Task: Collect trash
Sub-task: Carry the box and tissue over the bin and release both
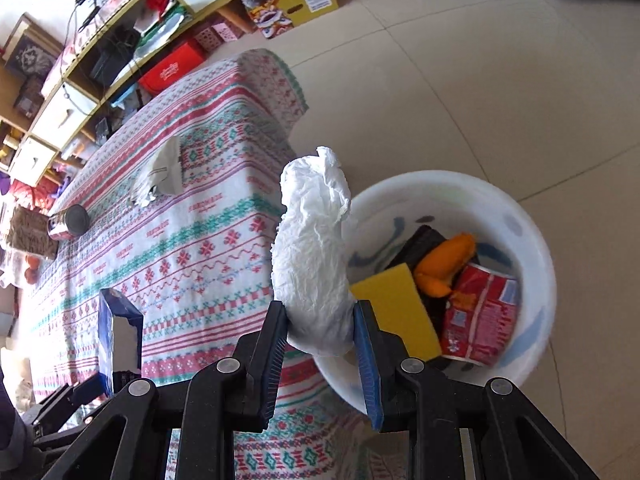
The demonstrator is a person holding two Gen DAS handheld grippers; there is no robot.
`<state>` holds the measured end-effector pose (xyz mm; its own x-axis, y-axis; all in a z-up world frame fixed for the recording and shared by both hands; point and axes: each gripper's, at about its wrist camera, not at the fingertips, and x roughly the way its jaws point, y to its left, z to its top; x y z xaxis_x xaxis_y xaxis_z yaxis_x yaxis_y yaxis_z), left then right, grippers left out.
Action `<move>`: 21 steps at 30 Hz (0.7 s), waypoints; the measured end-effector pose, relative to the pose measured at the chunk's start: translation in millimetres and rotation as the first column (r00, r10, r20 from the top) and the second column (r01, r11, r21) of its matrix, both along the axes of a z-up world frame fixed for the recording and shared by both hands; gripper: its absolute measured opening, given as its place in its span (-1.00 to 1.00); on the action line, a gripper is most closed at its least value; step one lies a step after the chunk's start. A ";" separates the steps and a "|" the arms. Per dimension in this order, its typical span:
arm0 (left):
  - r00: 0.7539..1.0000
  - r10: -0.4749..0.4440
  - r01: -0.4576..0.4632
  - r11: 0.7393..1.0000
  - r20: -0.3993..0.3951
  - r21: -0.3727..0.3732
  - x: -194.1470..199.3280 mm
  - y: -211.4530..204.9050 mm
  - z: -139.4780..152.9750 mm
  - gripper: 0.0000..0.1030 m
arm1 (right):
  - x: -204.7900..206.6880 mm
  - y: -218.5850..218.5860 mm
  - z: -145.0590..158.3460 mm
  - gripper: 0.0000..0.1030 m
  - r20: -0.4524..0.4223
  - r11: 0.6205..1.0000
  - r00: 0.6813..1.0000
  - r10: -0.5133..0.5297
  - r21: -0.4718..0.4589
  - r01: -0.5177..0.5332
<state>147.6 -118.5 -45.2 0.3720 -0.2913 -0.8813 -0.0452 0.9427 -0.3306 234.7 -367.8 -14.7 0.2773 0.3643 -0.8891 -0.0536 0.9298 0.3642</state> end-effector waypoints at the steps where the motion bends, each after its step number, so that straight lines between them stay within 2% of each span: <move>1: 1.000 -0.014 0.014 1.000 0.000 -0.010 3.9 -9.9 -1.0 0.29 | 1.1 -7.5 -1.4 -0.41 -0.008 1.000 1.000 -0.018 -0.001 0.018; 4: 0.997 -0.072 0.072 0.997 0.001 -0.025 17.3 -44.8 -5.0 0.29 | 3.9 -26.7 -4.9 -0.41 -0.020 0.997 0.997 -0.070 -0.029 0.069; 10: 0.986 -0.166 0.166 0.986 -0.026 -0.017 49.1 -112.2 -21.8 0.29 | 8.5 -43.1 -13.1 -0.40 -0.062 0.992 0.991 -0.121 -0.025 0.120; 15: 0.983 -0.173 0.172 0.985 -0.057 -0.007 70.2 -140.6 -37.2 0.30 | 11.0 -45.4 -18.6 -0.40 -0.083 0.992 0.989 -0.123 -0.032 0.121; 21: 0.989 -0.135 0.134 0.991 -0.069 -0.020 86.0 -149.6 -52.5 0.31 | 11.9 -54.3 -21.5 -0.35 -0.087 0.990 0.986 -0.140 -0.040 0.137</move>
<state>233.6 -268.1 -97.7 0.2664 -0.3480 -0.8988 0.0578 0.9366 -0.3456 246.5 -422.2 -36.2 0.2416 0.2969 -0.9238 0.1083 0.9378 0.3298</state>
